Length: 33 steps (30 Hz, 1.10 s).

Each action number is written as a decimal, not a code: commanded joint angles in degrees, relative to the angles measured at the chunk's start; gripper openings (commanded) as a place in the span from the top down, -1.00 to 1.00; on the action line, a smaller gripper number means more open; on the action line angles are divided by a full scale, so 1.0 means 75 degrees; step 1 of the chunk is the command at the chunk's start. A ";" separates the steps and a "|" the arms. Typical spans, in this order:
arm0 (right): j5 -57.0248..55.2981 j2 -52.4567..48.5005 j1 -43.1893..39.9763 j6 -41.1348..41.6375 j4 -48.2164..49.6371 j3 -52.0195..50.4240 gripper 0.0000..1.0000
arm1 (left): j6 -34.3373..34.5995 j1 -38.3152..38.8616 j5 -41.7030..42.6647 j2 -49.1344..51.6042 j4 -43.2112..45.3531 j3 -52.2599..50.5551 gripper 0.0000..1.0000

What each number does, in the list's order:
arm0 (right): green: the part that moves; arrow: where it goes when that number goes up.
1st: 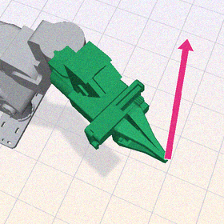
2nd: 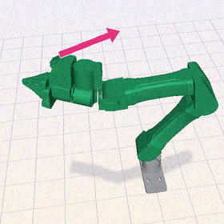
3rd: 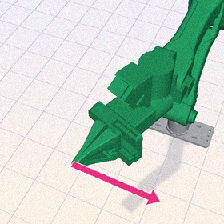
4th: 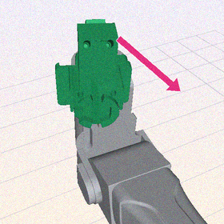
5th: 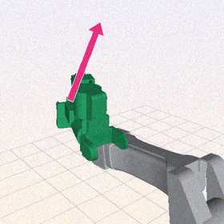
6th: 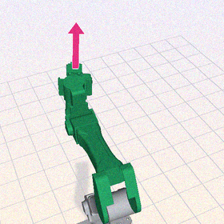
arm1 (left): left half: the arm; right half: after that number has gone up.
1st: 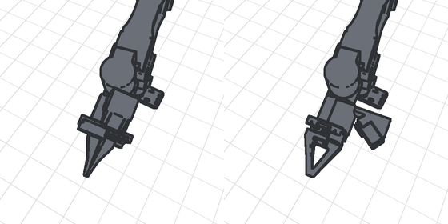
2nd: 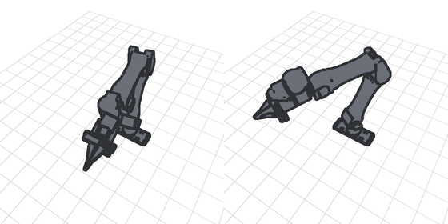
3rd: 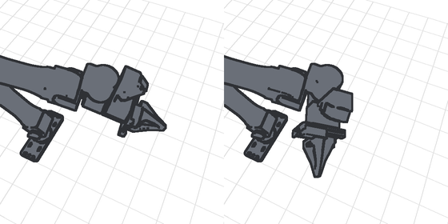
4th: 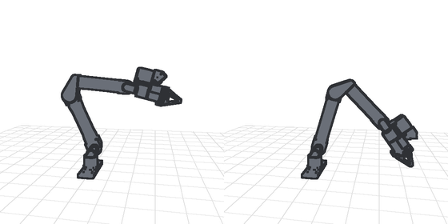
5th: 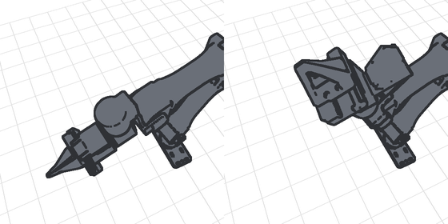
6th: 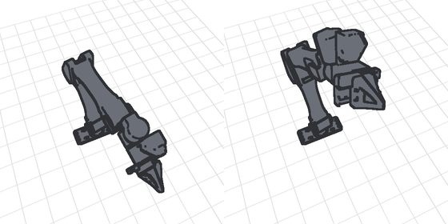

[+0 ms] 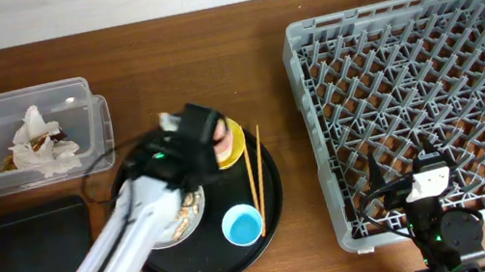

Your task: Sort waste into correct bins and load items into the dishwasher rack

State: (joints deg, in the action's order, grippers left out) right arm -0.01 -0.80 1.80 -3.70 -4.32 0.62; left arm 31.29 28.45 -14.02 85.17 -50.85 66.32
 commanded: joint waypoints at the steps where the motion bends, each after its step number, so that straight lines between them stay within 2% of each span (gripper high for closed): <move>1: -0.0067 0.0058 -0.0032 -0.0047 -0.0050 -0.0041 -0.97 | 0.0055 -0.1113 -0.0624 -0.1043 -0.0096 0.0230 -0.64; 2: -0.0067 0.0058 -0.0032 -0.0047 -0.0050 -0.0041 -0.97 | 0.0055 -0.1355 -0.0624 -0.1163 -0.0131 0.0230 -0.88; 3: -0.0067 0.0058 -0.0032 -0.0047 -0.0050 -0.0041 -0.97 | 0.0055 -0.1778 -0.0624 -0.1352 -0.0201 0.0230 -0.98; 9: -0.0067 0.0058 -0.0032 -0.0047 -0.0050 -0.0041 -0.97 | 0.0052 -0.3920 -0.0382 -0.1877 -0.0688 0.0227 -0.98; 16: 0.0219 0.0058 -0.0029 0.0140 0.0047 -0.0041 -0.97 | 0.0052 -0.4430 -0.0361 -0.1874 -0.0970 0.0204 -0.99; 19: 0.2468 0.0058 -0.0029 0.1667 0.1090 -0.0041 -0.97 | 0.0052 -0.4430 -0.0361 -0.1874 -0.0973 0.0204 -0.98; 22: 0.5709 0.0058 -0.0029 0.4130 0.2081 -0.0041 -0.97 | 0.0052 -0.4430 -0.0358 -0.1874 -0.0976 0.0204 -0.98; 25: 0.5662 0.0058 -0.0032 0.5980 0.3520 -0.0041 -0.97 | 0.0052 -0.4430 -0.0361 -0.1874 -0.0976 0.0204 -0.98; 29: 0.5152 0.0058 -0.0038 0.7449 0.5706 0.0009 -0.97 | 0.0052 -0.4430 -0.0361 -0.1874 -0.0979 0.0204 -0.98; 31: 0.4782 0.0050 -0.0038 0.7839 0.5665 0.0259 -0.97 | 0.0052 -0.4430 -0.0361 -0.1874 -0.0976 0.0204 -0.98; 33: 0.4709 -0.0061 -0.0038 0.7790 0.5045 0.0772 -0.96 | 0.0052 -0.4430 -0.0361 -0.1874 -0.0976 0.0204 -0.98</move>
State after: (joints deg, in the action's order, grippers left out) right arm 36.91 -0.69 1.78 48.21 37.06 1.74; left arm 31.35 -4.54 -16.93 71.79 -58.08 67.11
